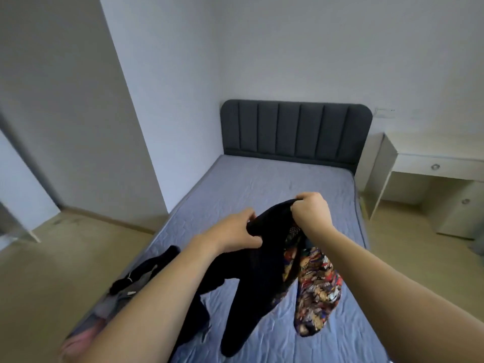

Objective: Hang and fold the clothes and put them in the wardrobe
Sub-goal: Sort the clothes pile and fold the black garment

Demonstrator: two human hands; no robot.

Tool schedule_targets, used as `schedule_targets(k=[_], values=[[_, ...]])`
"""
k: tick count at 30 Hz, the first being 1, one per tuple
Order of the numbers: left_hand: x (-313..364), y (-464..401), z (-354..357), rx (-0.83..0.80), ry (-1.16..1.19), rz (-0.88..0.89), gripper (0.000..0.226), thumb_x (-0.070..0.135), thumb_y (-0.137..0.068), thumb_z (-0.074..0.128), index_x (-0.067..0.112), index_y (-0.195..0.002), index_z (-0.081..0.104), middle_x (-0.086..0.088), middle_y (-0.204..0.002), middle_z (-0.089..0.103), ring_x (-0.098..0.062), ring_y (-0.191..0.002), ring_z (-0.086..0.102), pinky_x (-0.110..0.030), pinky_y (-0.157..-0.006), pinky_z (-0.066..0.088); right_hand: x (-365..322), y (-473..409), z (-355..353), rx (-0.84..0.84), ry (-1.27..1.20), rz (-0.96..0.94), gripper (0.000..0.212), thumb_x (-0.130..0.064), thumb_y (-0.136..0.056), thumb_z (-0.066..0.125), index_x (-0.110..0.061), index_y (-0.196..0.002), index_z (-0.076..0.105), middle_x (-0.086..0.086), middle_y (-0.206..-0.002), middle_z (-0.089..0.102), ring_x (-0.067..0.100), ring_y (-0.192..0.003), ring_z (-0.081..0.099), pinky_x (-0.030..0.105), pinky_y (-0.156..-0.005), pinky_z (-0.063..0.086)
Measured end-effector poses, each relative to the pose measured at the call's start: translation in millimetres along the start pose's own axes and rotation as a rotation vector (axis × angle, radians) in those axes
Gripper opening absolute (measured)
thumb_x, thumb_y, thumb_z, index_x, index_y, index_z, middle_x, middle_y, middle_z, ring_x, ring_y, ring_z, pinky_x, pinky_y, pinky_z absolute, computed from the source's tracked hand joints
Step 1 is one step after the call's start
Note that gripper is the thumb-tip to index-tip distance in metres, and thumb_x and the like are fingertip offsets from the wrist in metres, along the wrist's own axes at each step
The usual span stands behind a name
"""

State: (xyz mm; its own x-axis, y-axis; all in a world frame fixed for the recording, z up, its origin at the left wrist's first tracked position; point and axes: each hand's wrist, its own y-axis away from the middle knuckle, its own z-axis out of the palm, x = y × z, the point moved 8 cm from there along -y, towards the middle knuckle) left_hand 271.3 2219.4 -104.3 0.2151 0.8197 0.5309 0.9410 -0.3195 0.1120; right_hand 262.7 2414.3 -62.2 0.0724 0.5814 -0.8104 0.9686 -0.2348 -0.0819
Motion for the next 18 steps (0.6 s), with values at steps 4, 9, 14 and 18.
schedule_targets(k=[4, 9, 14, 18], values=[[-30.0, 26.1, 34.3, 0.042, -0.112, -0.072, 0.017, 0.019, -0.081, 0.049, 0.024, -0.067, 0.042, 0.004, -0.066, 0.049, -0.025, -0.071, 0.059, -0.031, -0.057, 0.039, -3.9, 10.1, 1.6, -0.146, 0.115, 0.046, 0.015, 0.001, -0.081, 0.052, -0.011, -0.077, 0.060, 0.000, -0.072, 0.044, 0.026, -0.079, 0.055, 0.030, -0.064, 0.042], [-72.6, 50.6, 41.3, 0.350, 0.114, -0.320, 0.016, 0.005, -0.085, 0.046, 0.010, -0.078, 0.060, -0.015, -0.094, 0.059, -0.033, -0.080, 0.062, -0.046, -0.072, 0.052, 1.8, 18.1, -34.0, -0.054, 0.113, 0.036, 0.034, -0.029, -0.074, 0.057, -0.016, -0.060, 0.029, -0.002, -0.058, 0.031, 0.019, -0.051, 0.035, 0.030, -0.054, 0.026], [-68.8, 62.7, 63.1, 0.006, -0.002, -0.377, 0.019, 0.009, -0.077, 0.050, 0.022, -0.088, 0.057, 0.000, -0.087, 0.061, -0.021, -0.083, 0.059, -0.031, -0.069, 0.045, 14.4, 40.2, -45.5, -0.166, 0.875, -0.359, 0.031, -0.052, -0.079, 0.047, -0.023, -0.074, 0.038, -0.005, -0.069, 0.048, 0.013, -0.060, 0.047, 0.028, -0.048, 0.029], [-36.3, 64.6, 59.6, -0.504, -0.300, -0.410, 0.040, 0.020, -0.067, 0.060, 0.019, -0.107, 0.064, -0.005, -0.104, 0.064, -0.027, -0.090, 0.064, -0.032, -0.072, 0.053, 77.8, 35.8, -56.9, -0.363, 1.096, -0.124, 0.024, -0.038, -0.090, 0.043, -0.015, -0.087, 0.051, 0.000, -0.085, 0.054, 0.021, -0.075, 0.053, 0.030, -0.063, 0.041]])
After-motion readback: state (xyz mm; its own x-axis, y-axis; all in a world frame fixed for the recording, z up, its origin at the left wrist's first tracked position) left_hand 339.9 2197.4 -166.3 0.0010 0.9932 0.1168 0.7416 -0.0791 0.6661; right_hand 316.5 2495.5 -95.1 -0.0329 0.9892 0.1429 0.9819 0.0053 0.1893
